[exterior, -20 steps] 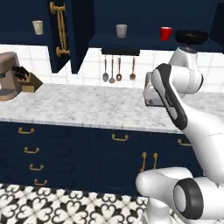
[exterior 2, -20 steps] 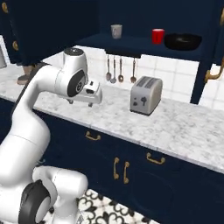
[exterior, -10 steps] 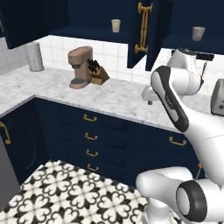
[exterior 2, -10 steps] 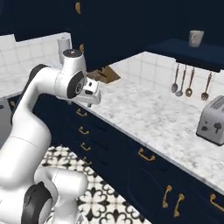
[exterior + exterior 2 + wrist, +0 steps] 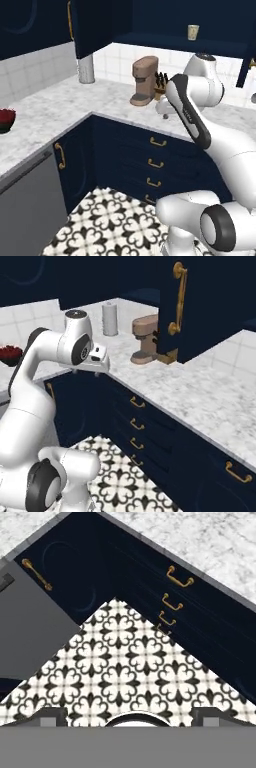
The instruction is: Gather all objects into one cabinet and sort the glasses and bowls to opposite sides.
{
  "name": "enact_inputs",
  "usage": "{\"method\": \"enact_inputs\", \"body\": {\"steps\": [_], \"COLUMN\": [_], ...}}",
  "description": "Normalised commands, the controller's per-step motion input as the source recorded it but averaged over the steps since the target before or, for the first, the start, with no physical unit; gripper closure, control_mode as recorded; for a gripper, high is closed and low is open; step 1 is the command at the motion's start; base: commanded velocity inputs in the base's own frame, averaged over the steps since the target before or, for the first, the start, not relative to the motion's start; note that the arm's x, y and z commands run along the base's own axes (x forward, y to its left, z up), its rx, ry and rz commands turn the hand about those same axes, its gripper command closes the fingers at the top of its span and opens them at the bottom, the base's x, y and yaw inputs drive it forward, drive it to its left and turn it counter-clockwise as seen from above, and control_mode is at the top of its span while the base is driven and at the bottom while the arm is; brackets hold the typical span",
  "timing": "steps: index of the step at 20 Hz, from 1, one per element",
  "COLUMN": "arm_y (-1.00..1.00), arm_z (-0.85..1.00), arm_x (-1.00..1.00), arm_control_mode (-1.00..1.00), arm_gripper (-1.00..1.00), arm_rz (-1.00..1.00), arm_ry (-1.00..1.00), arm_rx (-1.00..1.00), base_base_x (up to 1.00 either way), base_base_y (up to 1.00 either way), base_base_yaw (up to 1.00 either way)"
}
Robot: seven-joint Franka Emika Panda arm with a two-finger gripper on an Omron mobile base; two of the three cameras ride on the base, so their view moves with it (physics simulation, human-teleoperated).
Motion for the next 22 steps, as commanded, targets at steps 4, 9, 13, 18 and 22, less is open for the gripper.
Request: {"method": "enact_inputs", "body": {"steps": [4, 9, 13, 18, 22], "arm_y": [0.0, 0.0, 0.0, 0.0, 0.0], "arm_z": [0.0, 0.0, 0.0, 0.0, 0.0], "arm_x": [0.0, 0.0, 0.0, 0.0, 0.0], "arm_control_mode": [1.0, 1.0, 1.0, 1.0, 1.0], "arm_gripper": [-1.0, -1.0, -1.0, -1.0, -1.0], "arm_rz": [0.0, 0.0, 0.0, 0.0, 0.0], "arm_ry": [0.0, 0.0, 0.0, 0.0, 0.0], "arm_rx": [0.0, 0.0, 0.0, 0.0, 0.0], "base_base_x": [0.55, 0.43, 0.14, 0.29, 0.96], "base_base_y": [0.84, 0.58, -0.16, -0.28, 0.08], "base_base_yaw": [-0.41, -0.56, -0.2, -0.6, -0.35]}}
